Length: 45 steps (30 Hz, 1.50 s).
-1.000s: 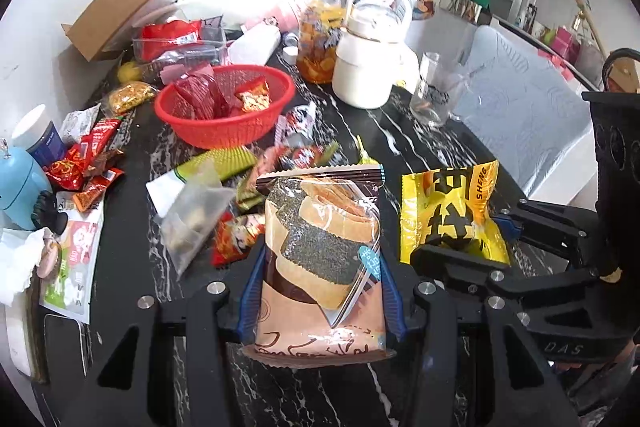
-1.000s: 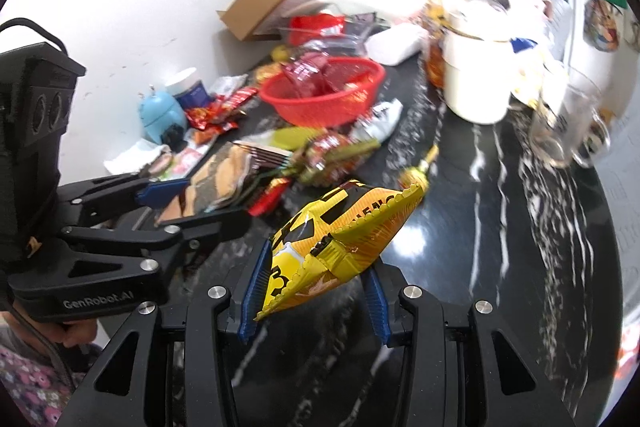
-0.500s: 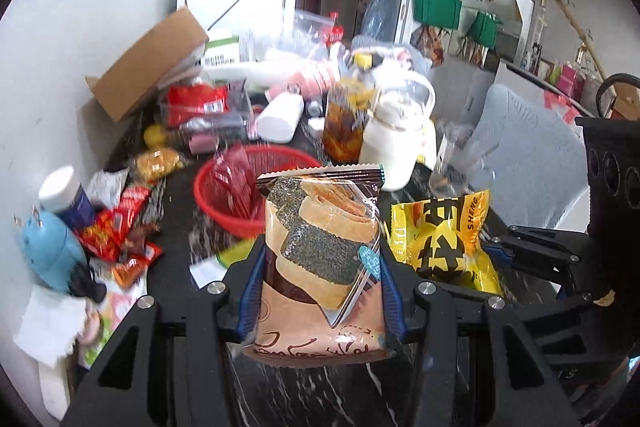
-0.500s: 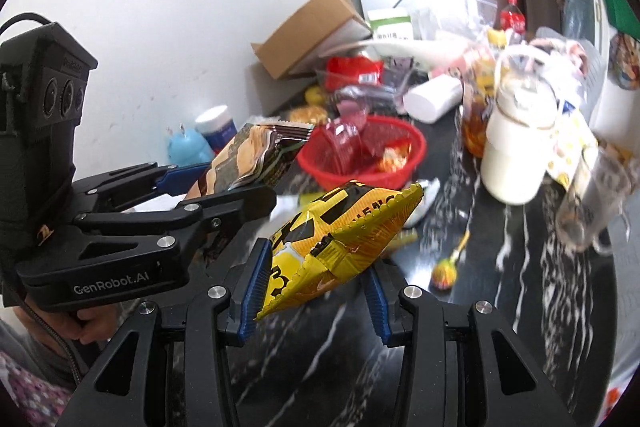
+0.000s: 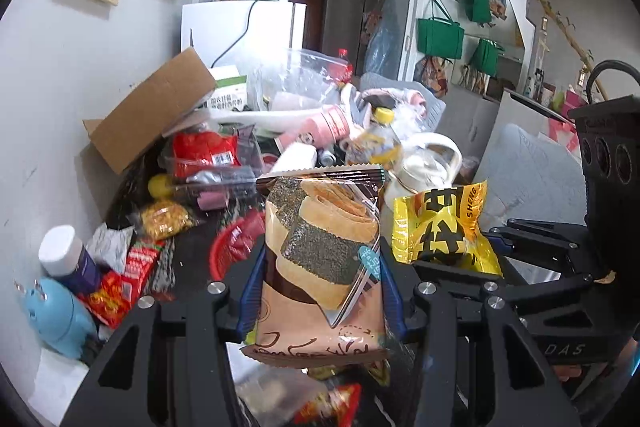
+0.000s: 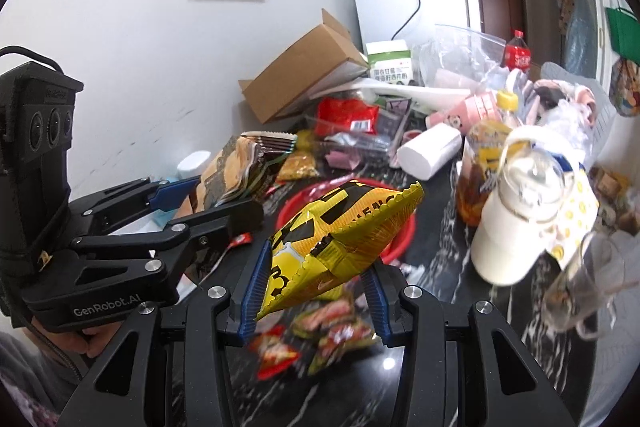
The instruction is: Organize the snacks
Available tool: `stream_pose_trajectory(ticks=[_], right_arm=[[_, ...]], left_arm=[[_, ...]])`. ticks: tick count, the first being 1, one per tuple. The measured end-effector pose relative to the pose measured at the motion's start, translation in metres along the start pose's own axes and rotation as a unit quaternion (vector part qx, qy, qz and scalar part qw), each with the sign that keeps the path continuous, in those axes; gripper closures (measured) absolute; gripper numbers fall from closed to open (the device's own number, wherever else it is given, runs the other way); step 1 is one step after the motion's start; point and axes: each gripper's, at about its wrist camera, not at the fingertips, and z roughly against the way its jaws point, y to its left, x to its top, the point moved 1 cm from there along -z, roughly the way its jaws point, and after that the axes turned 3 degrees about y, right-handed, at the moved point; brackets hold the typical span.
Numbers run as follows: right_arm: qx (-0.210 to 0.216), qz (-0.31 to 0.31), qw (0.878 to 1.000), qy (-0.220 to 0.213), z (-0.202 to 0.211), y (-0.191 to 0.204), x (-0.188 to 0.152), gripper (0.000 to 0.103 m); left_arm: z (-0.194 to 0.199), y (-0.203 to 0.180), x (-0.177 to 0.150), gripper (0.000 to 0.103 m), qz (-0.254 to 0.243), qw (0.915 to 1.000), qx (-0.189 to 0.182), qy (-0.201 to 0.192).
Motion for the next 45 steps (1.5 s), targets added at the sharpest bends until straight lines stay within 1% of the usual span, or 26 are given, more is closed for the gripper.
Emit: stream_pose_trajectory(ticks=[6, 10, 14, 22, 28, 36, 38, 39, 40, 41, 43, 45], right_arm=[[-0.012, 0.009, 1.0, -0.007, -0.02, -0.012, 0.024, 0.059], [-0.03, 0.016, 0.999, 0.003, -0.039, -0.021, 0.038, 0.059], [-0.038, 0.022, 0.999, 0.014, -0.055, -0.027, 0.045, 0.059], [-0.052, 0.023, 0.997, 0.045, -0.097, -0.043, 0.049, 0.059], [-0.053, 0.021, 0.995, 0.079, -0.128, -0.054, 0.041, 0.059], [-0.059, 0.019, 0.993, 0.104, -0.146, -0.059, 0.032, 0.058], [-0.064, 0.022, 0.992, 0.107, -0.147, -0.058, 0.031, 0.058], [-0.068, 0.024, 0.991, 0.109, -0.148, -0.058, 0.03, 0.058], [-0.072, 0.025, 0.991, 0.111, -0.148, -0.058, 0.03, 0.057], [-0.075, 0.026, 0.991, 0.112, -0.148, -0.058, 0.029, 0.054], [-0.08, 0.026, 0.99, 0.112, -0.147, -0.058, 0.03, 0.047], [-0.085, 0.027, 0.99, 0.109, -0.145, -0.058, 0.03, 0.046]], left_arm=[[-0.019, 0.014, 0.02, 0.054, 0.002, 0.9998, 0.012, -0.014], [-0.035, 0.022, 0.027, 0.054, 0.003, 0.9996, 0.024, -0.013], [-0.053, 0.032, 0.033, 0.054, 0.005, 0.9995, 0.03, -0.007], [-0.088, 0.048, 0.037, 0.054, 0.008, 0.9988, 0.046, 0.017], [-0.116, 0.06, 0.032, 0.054, 0.016, 0.9968, 0.059, 0.051], [-0.136, 0.066, 0.023, 0.053, 0.019, 0.994, 0.073, 0.079], [-0.14, 0.067, 0.022, 0.053, 0.018, 0.9932, 0.073, 0.088], [-0.144, 0.067, 0.021, 0.052, 0.018, 0.9921, 0.075, 0.099], [-0.147, 0.068, 0.02, 0.051, 0.019, 0.9911, 0.077, 0.108], [-0.149, 0.068, 0.019, 0.049, 0.019, 0.9902, 0.078, 0.114], [-0.153, 0.069, 0.018, 0.038, 0.018, 0.9884, 0.086, 0.124], [-0.153, 0.069, 0.018, 0.034, 0.017, 0.9878, 0.094, 0.123]])
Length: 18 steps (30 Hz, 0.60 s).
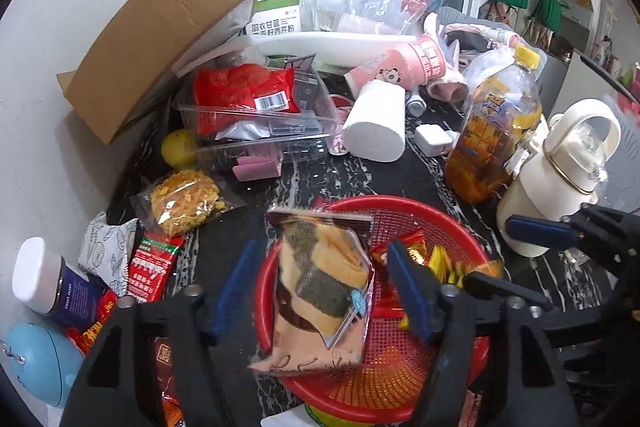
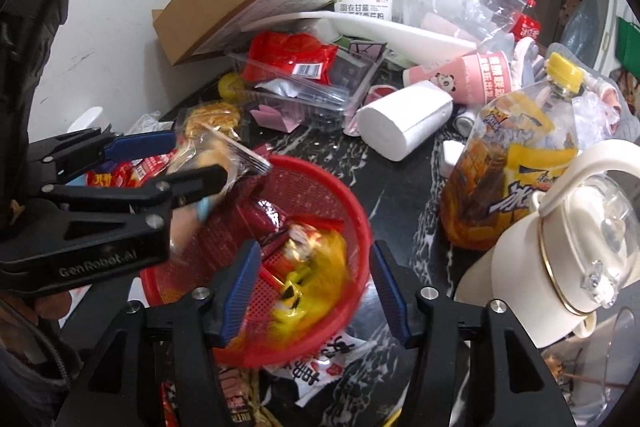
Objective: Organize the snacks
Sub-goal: 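Open both tools to drop the biscuit packet and yellow chip bag into the basket, then withdraw both tools from the basket back over the table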
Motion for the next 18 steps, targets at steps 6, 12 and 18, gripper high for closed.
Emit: stream_pose_trajectory(ticks=[6, 12, 18], right_arm=[[-0.007, 0.0, 1.0, -0.007, 0.009, -0.001, 0.001, 0.046], [-0.009, -0.005, 1.0, -0.022, 0.026, -0.002, 0.003, 0.046], [-0.013, -0.009, 0.999, -0.044, 0.05, -0.002, 0.006, 0.046]], left_arm=[[0.007, -0.001, 0.003, 0.034, 0.002, 1.0, 0.006, -0.001], [0.025, -0.006, 0.007, 0.034, -0.005, 0.9998, 0.005, -0.018], [0.057, -0.014, 0.013, 0.034, -0.016, 0.9987, 0.009, -0.048]])
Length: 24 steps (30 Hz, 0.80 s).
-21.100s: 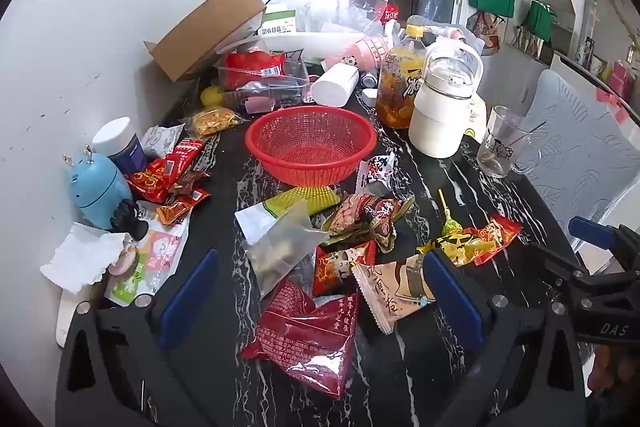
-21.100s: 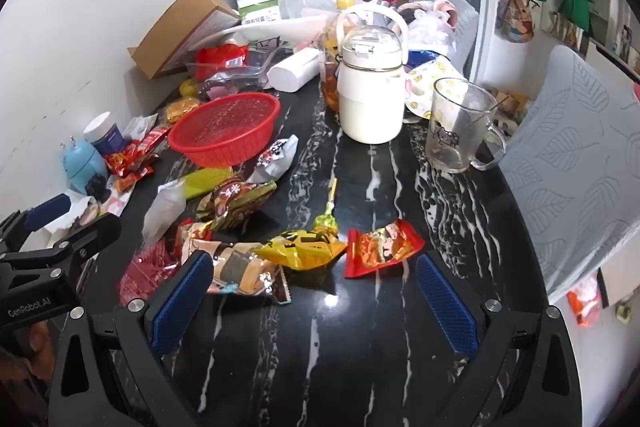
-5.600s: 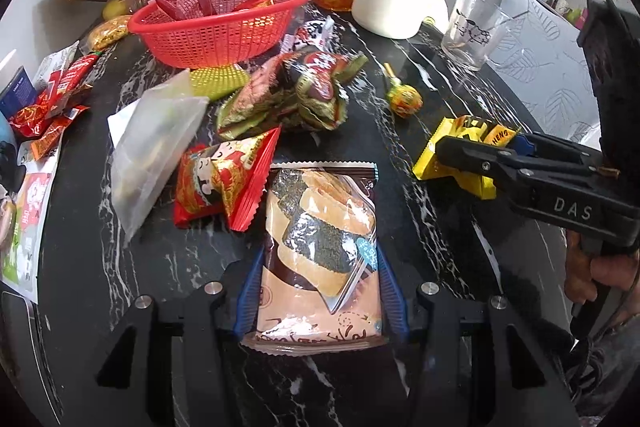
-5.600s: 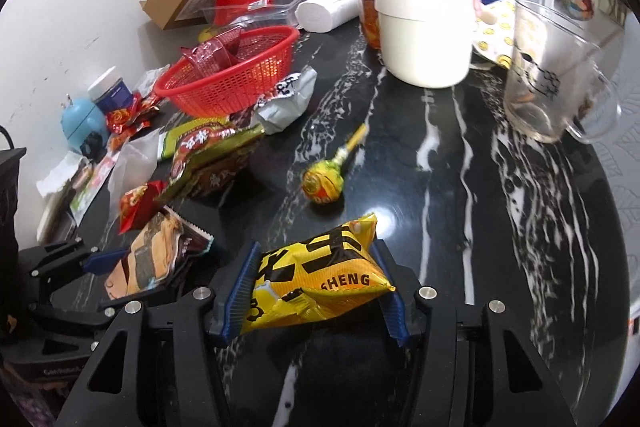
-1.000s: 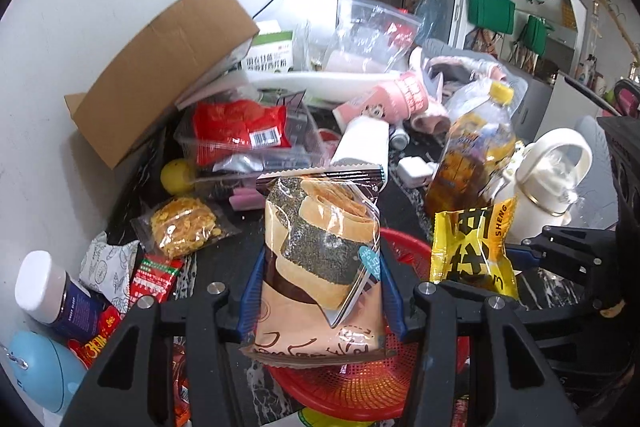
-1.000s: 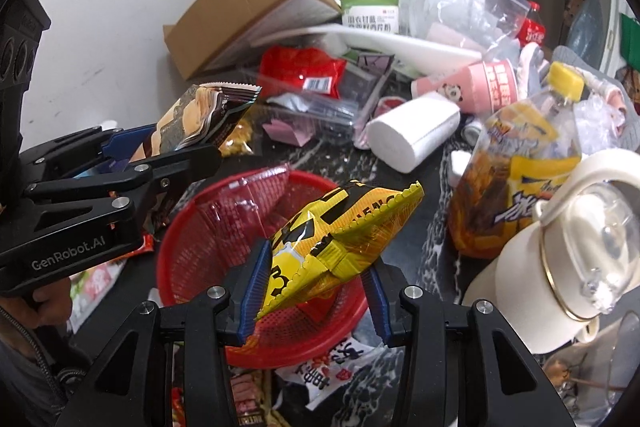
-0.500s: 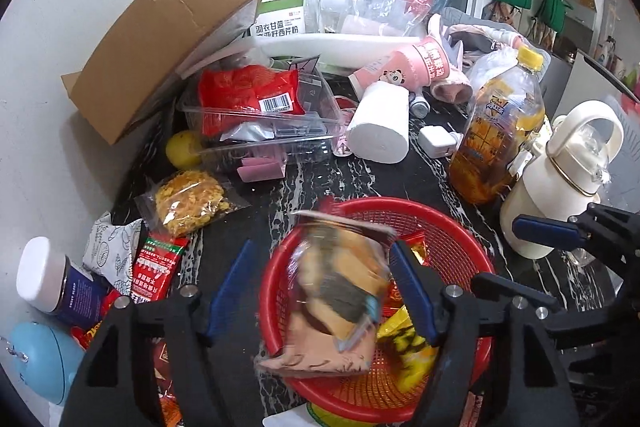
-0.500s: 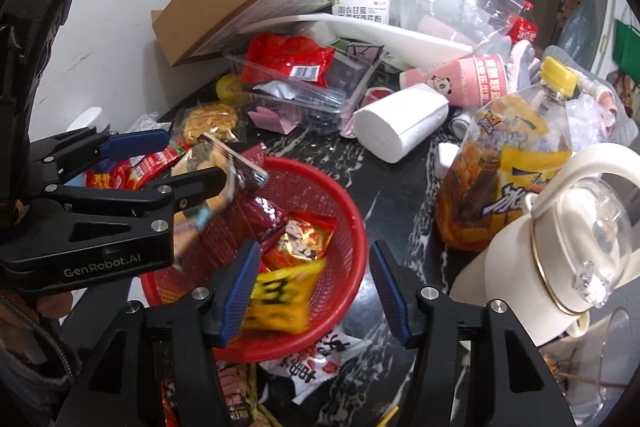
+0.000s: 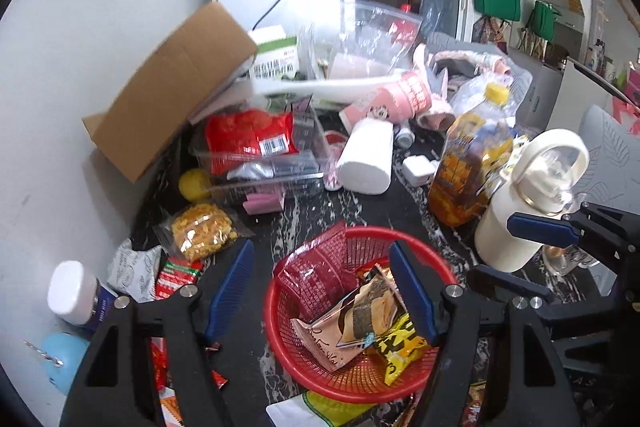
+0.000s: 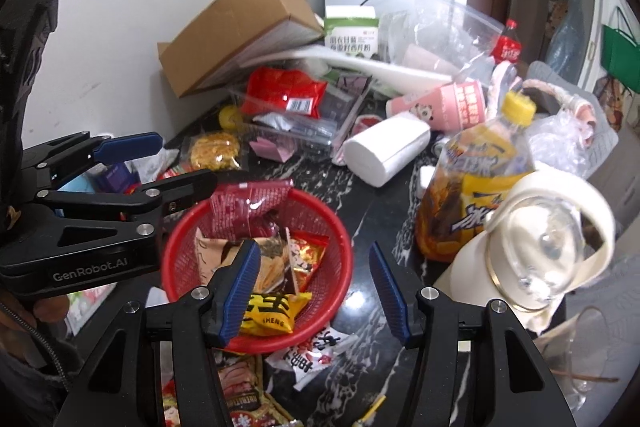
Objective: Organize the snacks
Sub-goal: 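Withdraw both tools from the basket back over the table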
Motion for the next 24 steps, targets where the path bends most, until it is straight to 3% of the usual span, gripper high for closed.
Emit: stream_pose_trajectory(ticks=[12, 24], right_arm=[[-0.014, 0.003, 0.998, -0.062, 0.07, 0.007, 0.004, 0.043], [-0.026, 0.0, 0.994, -0.104, 0.129, 0.018, -0.011, 0.04]], left_arm=[[0.075, -0.015, 0.01, 0.033, -0.014, 0.9978, -0.005, -0.065], [0.137, -0.033, -0.002, 0.033, -0.032, 0.9933, -0.018, -0.11]])
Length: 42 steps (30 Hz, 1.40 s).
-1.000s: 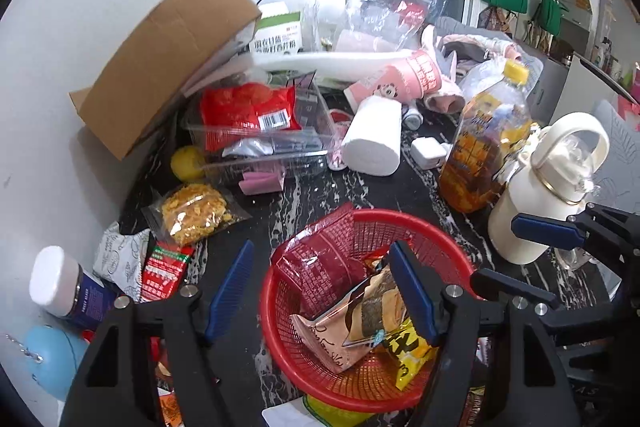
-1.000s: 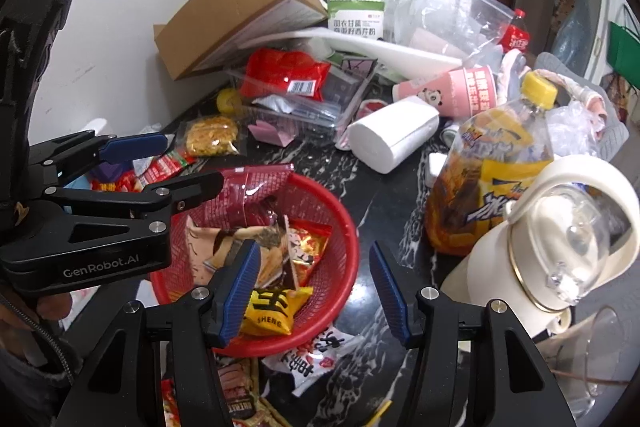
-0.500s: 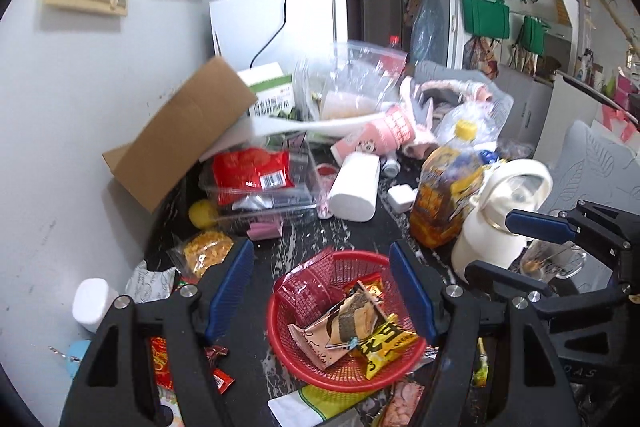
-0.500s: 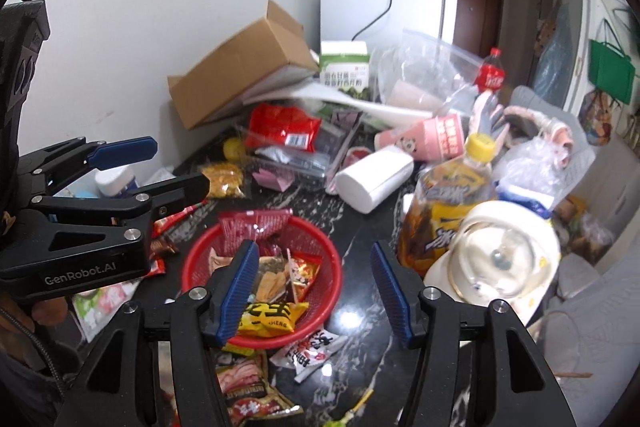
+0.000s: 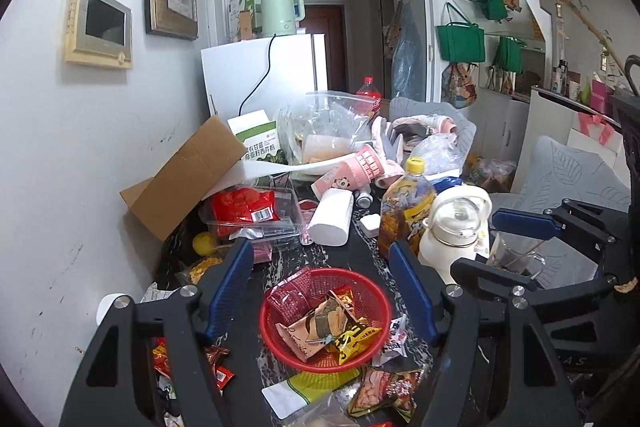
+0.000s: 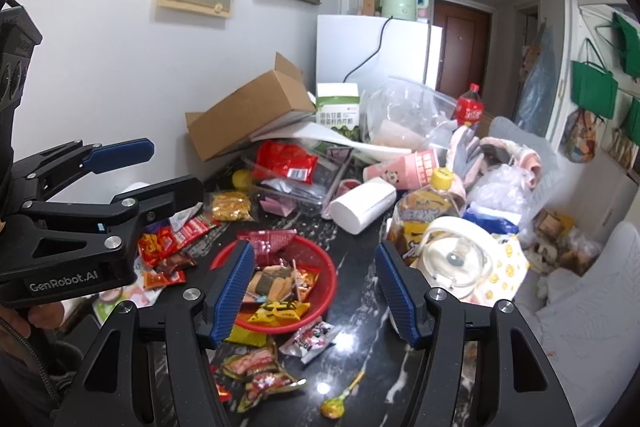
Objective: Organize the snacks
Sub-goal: 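Withdraw both tools from the basket back over the table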
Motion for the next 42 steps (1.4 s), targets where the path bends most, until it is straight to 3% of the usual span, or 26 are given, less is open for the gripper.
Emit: stream_pose_trajectory(ticks=[8, 22, 29, 42], right_arm=[[-0.002, -0.012, 1.0, -0.011, 0.029, 0.007, -0.021, 0.037], [-0.01, -0.036, 0.999, 0.009, 0.049, 0.02, -0.073, 0.037], [-0.018, -0.049, 0.998, 0.034, 0.043, 0.027, -0.102, 0.037], [0.014, -0.07, 0.994, 0.087, 0.014, 0.046, -0.143, 0.037]], left_arm=[[0.027, -0.01, -0.02, 0.033, -0.005, 0.9997, -0.023, -0.007], [0.041, -0.017, -0.076, 0.033, 0.021, 0.9979, -0.052, 0.033], [0.039, -0.012, -0.102, 0.033, 0.033, 0.996, -0.059, 0.059], [0.023, 0.011, -0.152, 0.033, 0.064, 0.9898, -0.057, 0.114]])
